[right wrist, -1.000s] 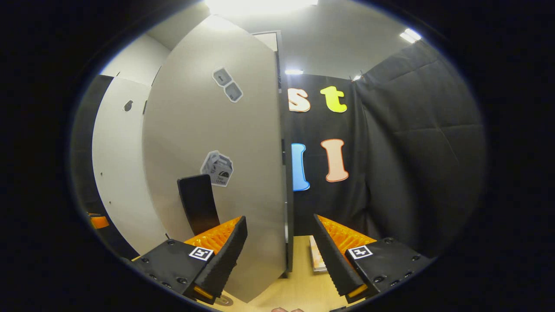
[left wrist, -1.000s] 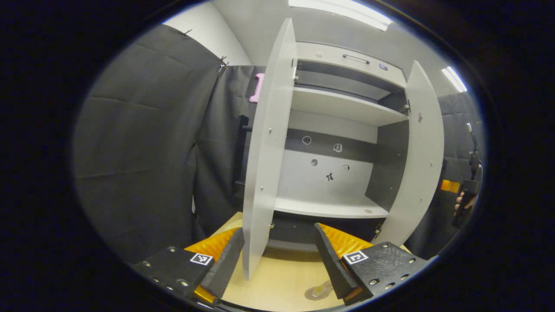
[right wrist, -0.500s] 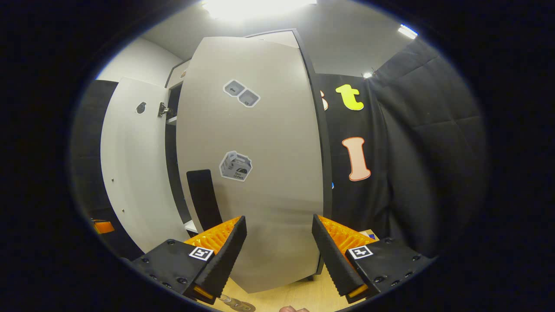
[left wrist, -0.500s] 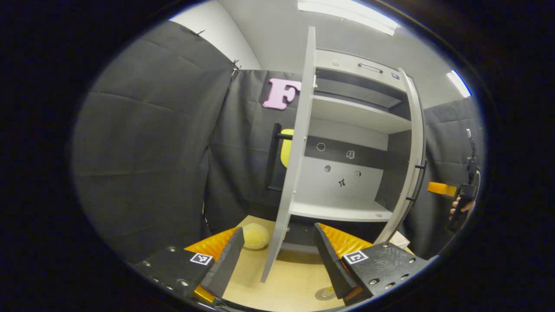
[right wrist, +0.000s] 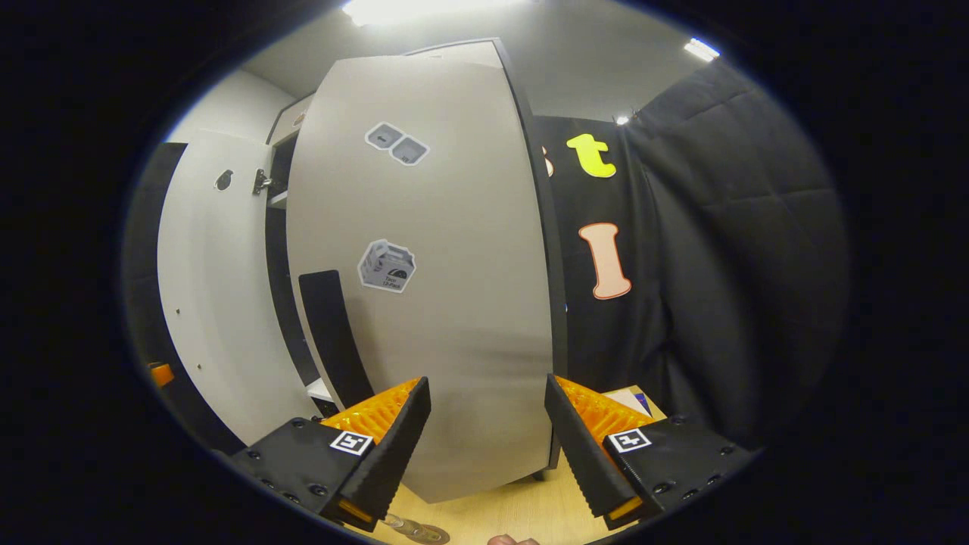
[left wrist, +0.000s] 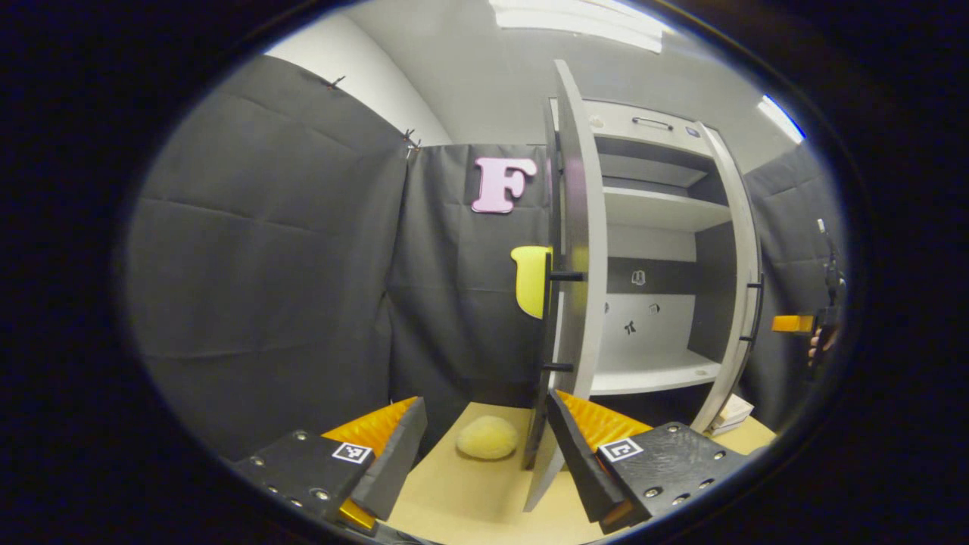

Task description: Grasp the bottle in the cabinet with the left hand and place it on the coaster, then close the right door with the right hand and the left door with the left hand.

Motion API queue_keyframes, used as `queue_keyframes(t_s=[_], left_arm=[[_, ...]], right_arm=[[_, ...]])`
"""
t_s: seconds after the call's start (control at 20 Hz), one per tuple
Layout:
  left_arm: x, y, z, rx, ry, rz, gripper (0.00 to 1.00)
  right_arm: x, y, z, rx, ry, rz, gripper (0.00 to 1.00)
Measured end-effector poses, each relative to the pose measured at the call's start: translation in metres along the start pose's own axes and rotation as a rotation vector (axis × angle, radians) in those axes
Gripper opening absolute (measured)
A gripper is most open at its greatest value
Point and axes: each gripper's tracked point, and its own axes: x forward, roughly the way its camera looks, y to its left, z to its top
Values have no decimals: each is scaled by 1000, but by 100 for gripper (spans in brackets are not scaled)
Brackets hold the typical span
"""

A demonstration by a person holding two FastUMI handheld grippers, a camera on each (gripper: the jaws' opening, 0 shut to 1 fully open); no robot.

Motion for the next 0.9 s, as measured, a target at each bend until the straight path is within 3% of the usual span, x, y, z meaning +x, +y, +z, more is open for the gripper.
queue_keyframes(t_s=[0.1, 0.2, 0.4, 0.45, 0.9], left_arm=[[13, 14, 8, 6, -11, -14, 94], [27, 27, 16, 2, -21, -23, 94], [60, 48, 22, -41, -29, -46, 94], [69, 52, 22, -56, -30, -57, 93], [129, 35, 52, -15, -49, -243, 94]], right_arm=[[1, -1, -3, -25, 3, -14, 92], [1, 0, -6, -46, 5, -27, 97], [-3, 4, -16, -55, 2, -59, 92], [-3, 5, -19, -54, 4, -63, 97], [-9, 7, -34, -19, 6, -134, 97]])
